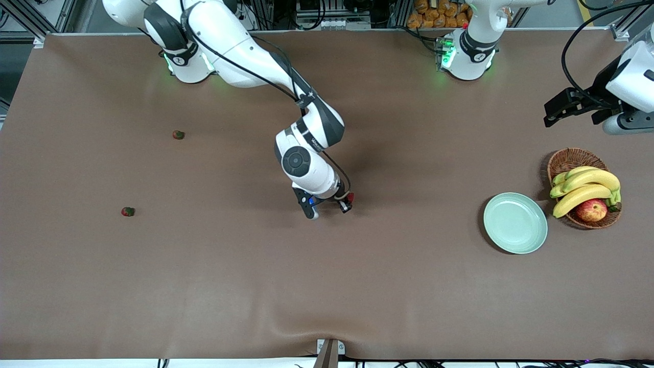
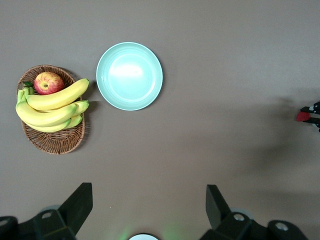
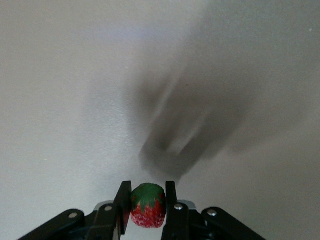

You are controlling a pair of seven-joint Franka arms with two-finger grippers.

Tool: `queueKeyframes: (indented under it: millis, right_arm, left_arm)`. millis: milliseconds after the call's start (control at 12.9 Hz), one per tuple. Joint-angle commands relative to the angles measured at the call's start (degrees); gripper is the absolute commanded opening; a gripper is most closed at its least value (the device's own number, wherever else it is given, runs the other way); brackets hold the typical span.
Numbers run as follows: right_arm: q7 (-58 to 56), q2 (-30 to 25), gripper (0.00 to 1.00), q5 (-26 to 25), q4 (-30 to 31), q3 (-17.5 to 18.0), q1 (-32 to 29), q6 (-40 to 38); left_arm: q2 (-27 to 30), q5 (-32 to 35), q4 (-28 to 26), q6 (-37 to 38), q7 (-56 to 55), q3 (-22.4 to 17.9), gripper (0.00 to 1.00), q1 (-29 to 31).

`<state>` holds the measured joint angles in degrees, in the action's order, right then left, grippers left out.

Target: Collect all strawberries into plate

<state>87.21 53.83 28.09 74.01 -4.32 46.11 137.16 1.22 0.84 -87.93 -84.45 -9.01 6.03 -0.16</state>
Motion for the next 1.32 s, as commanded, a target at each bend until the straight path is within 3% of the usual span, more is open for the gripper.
queueKeyframes:
  millis: [0,78,156,389,700,856,1011,1244]
  right_arm:
    - [0.42,0.04,0.82,0.39,-0.27,-0.77,0.65,0.13]
    - [0.42,0.04,0.96,0.39,-0.27,-0.78,0.83,0.04]
    - [0.33,-0.13,1.0,0.39,-0.27,-0.95,0.74,-0.31]
    - [0.16,-3.11,1.0,0.3,-1.05,-2.44,-0.4,-6.43]
    - [-2.64,-5.41,1.0,0.3,-2.2,-11.82,-0.84,-15.77]
    - [-14.11,-6.54,1.0,0.39,-2.11,-15.53,-0.93,-17.19]
    - [-20.99,-6.64,1.0,0.47,-1.58,-18.87,-2.59,-20.5]
    - [-37.14,-6.99,1.0,0.56,-1.58,-21.24,-8.47,-28.33]
  left_arm:
    - [0.28,-0.14,0.13,-0.37,0.93,-0.06,1.0,0.34]
    - [0.28,-0.14,0.13,-0.37,1.01,-0.14,1.0,0.34]
    - [0.28,-0.14,0.13,-0.37,1.01,-0.15,1.0,0.42]
    - [0.02,-0.14,0.13,-0.37,0.84,-0.06,1.0,0.25]
    - [-2.26,-0.05,0.13,-2.12,0.31,0.38,1.0,-0.72]
    - [-6.64,-0.14,0.21,-2.56,0.31,0.47,1.0,-0.89]
    - [-10.25,-0.4,0.21,-7.9,0.31,1.0,1.0,-1.68]
    - [-11.41,-0.4,0.21,-9.42,0.22,1.08,1.0,-2.48]
